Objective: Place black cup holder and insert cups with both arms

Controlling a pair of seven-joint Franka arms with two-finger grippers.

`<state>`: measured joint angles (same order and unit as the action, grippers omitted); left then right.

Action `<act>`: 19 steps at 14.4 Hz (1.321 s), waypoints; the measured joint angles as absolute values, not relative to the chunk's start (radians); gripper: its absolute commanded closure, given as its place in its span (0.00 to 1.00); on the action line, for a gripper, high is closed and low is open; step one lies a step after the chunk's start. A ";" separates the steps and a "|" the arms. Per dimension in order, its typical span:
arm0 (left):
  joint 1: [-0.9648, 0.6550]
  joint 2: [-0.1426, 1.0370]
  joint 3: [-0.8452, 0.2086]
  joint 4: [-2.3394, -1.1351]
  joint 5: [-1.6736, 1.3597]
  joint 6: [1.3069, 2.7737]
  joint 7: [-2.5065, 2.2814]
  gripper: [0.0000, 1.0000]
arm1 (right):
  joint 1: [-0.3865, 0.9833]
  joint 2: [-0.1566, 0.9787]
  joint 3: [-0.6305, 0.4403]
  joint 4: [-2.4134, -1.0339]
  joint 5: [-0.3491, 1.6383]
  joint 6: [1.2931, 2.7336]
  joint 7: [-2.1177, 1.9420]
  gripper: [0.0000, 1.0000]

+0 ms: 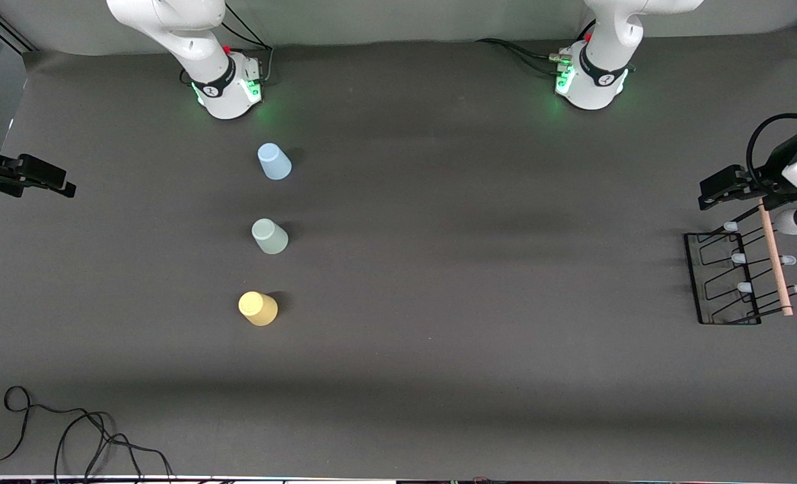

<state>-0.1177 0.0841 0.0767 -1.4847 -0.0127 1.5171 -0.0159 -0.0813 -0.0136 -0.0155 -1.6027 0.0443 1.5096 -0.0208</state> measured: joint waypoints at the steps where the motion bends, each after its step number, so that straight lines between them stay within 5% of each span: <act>1: -0.118 0.079 0.077 -1.488 -0.007 1.504 -0.016 0.00 | -0.081 -0.014 -0.015 -1.603 0.044 1.510 -0.021 0.00; 6: -0.061 -0.013 0.107 -1.630 0.033 1.504 0.044 0.00 | -0.081 -0.014 -0.015 -1.603 0.044 1.510 -0.021 0.00; 11: 0.225 -0.020 0.127 -1.795 0.037 1.676 0.372 0.00 | -0.081 -0.014 -0.015 -1.604 0.044 1.509 -0.021 0.00; 19: 0.320 0.075 0.115 -1.825 0.037 1.829 0.463 0.02 | -0.081 -0.014 -0.015 -1.605 0.044 1.509 -0.021 0.00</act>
